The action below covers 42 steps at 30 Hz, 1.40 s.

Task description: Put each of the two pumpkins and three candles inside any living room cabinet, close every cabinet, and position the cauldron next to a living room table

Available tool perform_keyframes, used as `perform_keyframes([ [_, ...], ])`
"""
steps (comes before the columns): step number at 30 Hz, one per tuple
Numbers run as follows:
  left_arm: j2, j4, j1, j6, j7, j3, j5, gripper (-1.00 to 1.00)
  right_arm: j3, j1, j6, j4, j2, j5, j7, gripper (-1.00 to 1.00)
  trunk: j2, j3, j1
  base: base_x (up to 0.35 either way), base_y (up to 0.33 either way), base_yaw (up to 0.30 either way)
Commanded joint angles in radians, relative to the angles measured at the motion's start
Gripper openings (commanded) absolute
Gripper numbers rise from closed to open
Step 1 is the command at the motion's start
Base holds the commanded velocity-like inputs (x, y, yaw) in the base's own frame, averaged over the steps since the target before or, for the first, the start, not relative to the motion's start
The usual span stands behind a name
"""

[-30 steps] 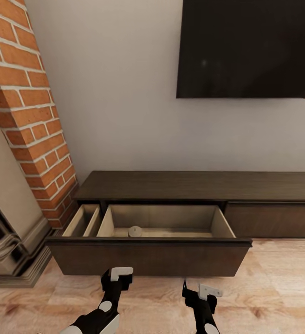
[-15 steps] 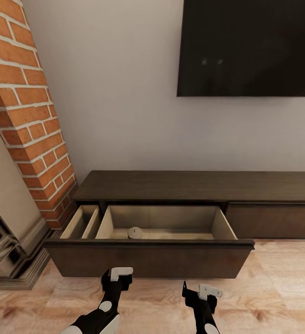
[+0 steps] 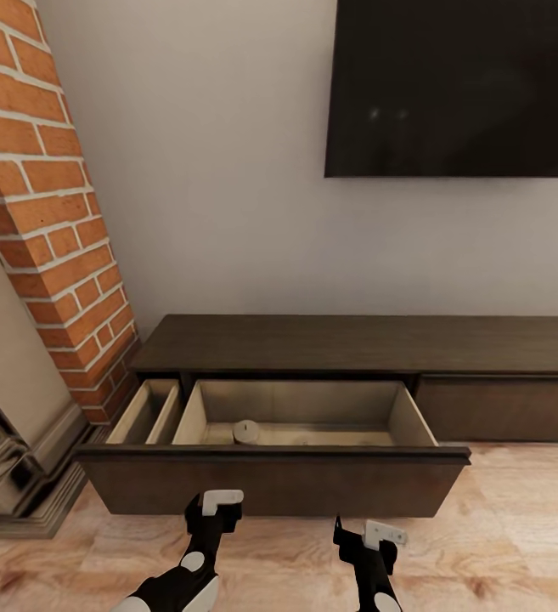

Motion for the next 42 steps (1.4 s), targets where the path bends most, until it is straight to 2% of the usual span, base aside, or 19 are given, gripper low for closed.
perform_keyframes([
  [1,0.000,0.000,-0.001,-0.003,0.007,-0.009,0.005,1.00,0.006,-0.001,-0.007,0.000,-0.001,-0.011,-0.005,1.00,0.000,-0.001,0.000,0.151,0.000,0.000],
  [22,0.000,0.001,-0.001,-0.003,0.007,-0.009,0.005,1.00,0.005,-0.001,-0.007,0.001,-0.001,-0.012,-0.005,1.00,0.000,-0.001,0.000,0.113,0.000,0.000],
  [42,0.000,0.003,-0.001,-0.003,0.007,-0.009,0.005,1.00,0.005,-0.001,-0.007,0.000,-0.001,-0.014,-0.005,1.00,0.000,-0.001,0.000,0.191,0.000,0.000],
])
